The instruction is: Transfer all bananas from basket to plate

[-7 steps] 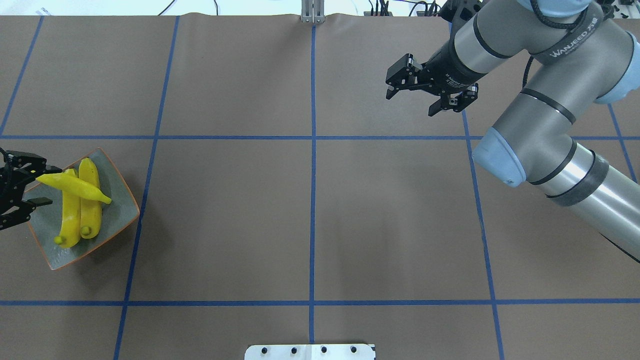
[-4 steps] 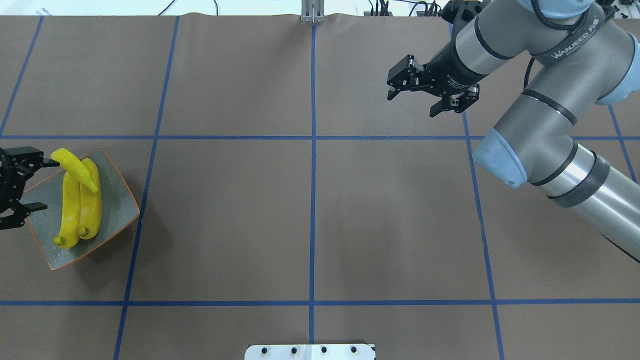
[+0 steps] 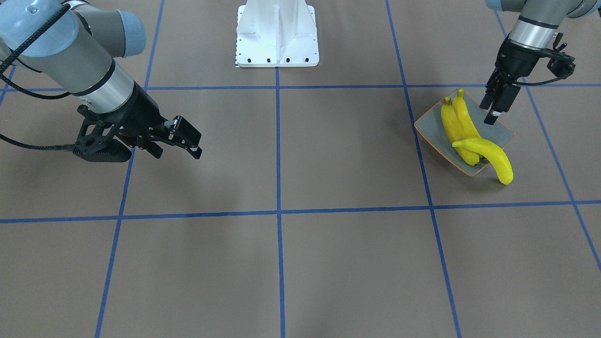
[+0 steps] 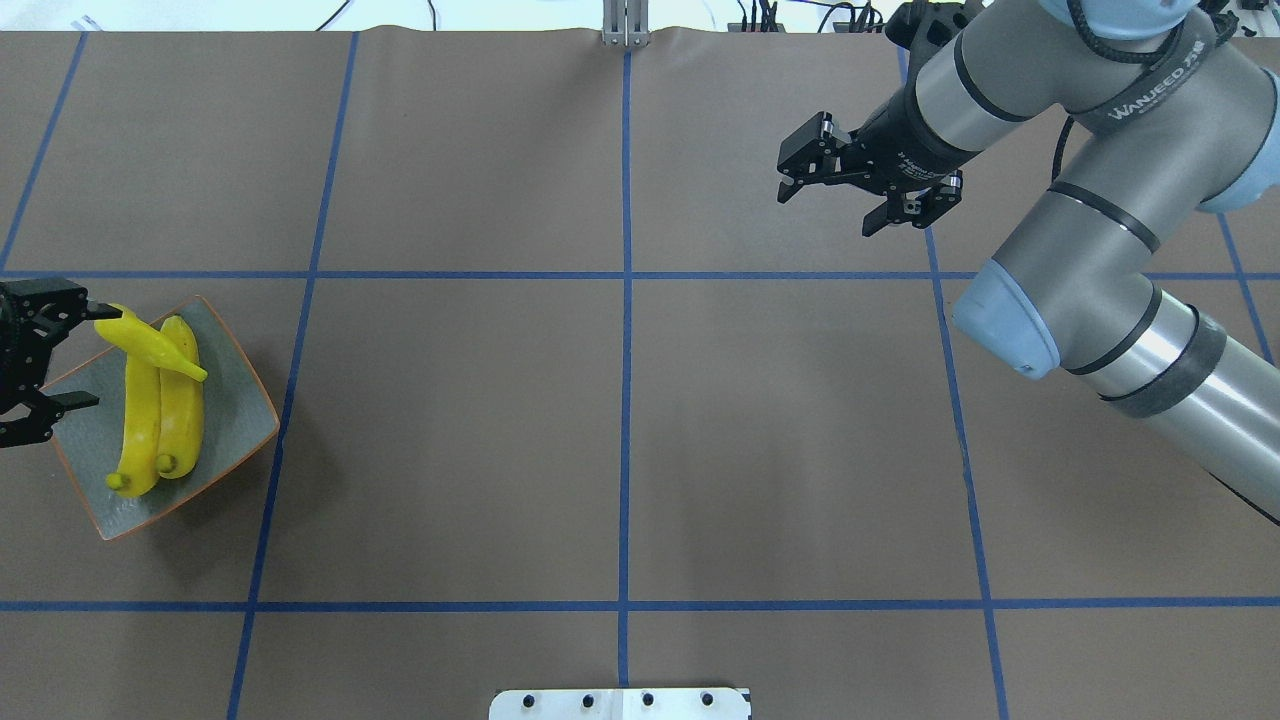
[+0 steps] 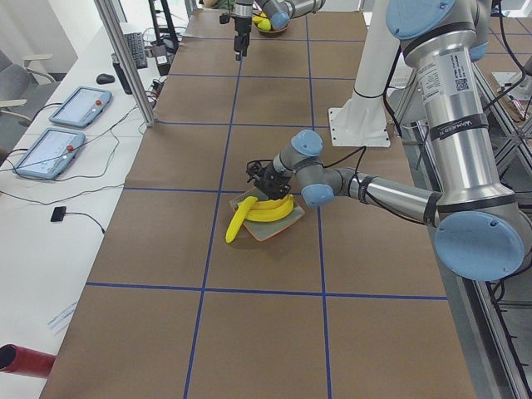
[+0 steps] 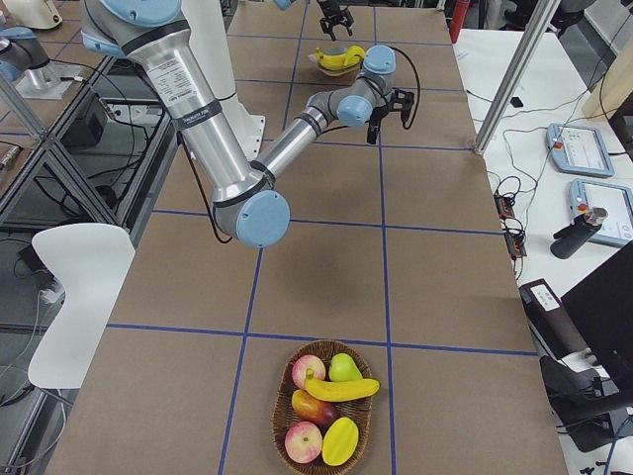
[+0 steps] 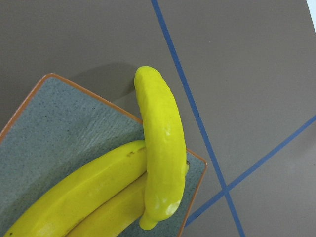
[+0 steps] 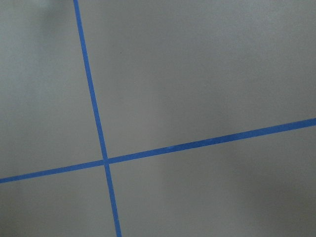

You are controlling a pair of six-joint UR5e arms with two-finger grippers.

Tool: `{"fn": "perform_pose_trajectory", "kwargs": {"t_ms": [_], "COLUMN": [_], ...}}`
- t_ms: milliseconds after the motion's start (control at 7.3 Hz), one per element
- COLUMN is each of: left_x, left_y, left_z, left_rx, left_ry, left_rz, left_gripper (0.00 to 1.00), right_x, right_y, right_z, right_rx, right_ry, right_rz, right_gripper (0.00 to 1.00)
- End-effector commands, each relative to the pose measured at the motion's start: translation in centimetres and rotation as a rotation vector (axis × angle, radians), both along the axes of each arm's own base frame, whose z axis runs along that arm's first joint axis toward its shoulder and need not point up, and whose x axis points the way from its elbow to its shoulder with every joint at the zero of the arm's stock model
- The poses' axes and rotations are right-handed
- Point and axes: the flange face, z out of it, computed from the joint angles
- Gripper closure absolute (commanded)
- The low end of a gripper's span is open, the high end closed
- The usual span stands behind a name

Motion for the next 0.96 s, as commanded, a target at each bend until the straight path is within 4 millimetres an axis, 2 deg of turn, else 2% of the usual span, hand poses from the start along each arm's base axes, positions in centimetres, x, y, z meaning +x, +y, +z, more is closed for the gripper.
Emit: {"fn": "perform_pose_trajectory", "kwargs": {"t_ms": [0,137,411,548,685,822], "left_x": [2.9,4.7,7.6,9.0,10.5,11.9], "left_y": [-2.8,-4.6,-6.8,-8.0,-9.3,-9.1], "left_z": [-6.3,-10.3,-15.3,-17.7,-20.1,-21.7], "left_rx": [-0.011,-0.019,-0.020,-0.032,-0.045,-0.045], "left_ry": [-0.017,-0.026,-0.027,-0.040,-0.054,-0.056], "left_rz": [0.003,0.004,0.013,0.014,0.015,0.036], "left_gripper": [0.00,0.00,0.00,0.00,0.00,0.00], "right_x": [1.3,2.8,5.7,7.4,10.6,14.3], "right_y": [0.8,0.2,-0.2,-0.1,0.2,0.7], "right_z": [1.3,2.8,7.8,11.3,15.8,20.5], "right_rx": [0.006,0.040,0.089,0.120,0.160,0.178], "right_ry": [0.005,0.026,0.089,0.133,0.186,0.240], "right_rz": [-0.008,-0.015,-0.042,-0.076,-0.111,-0.135], "right_gripper": [0.00,0.00,0.00,0.00,0.00,0.00]}}
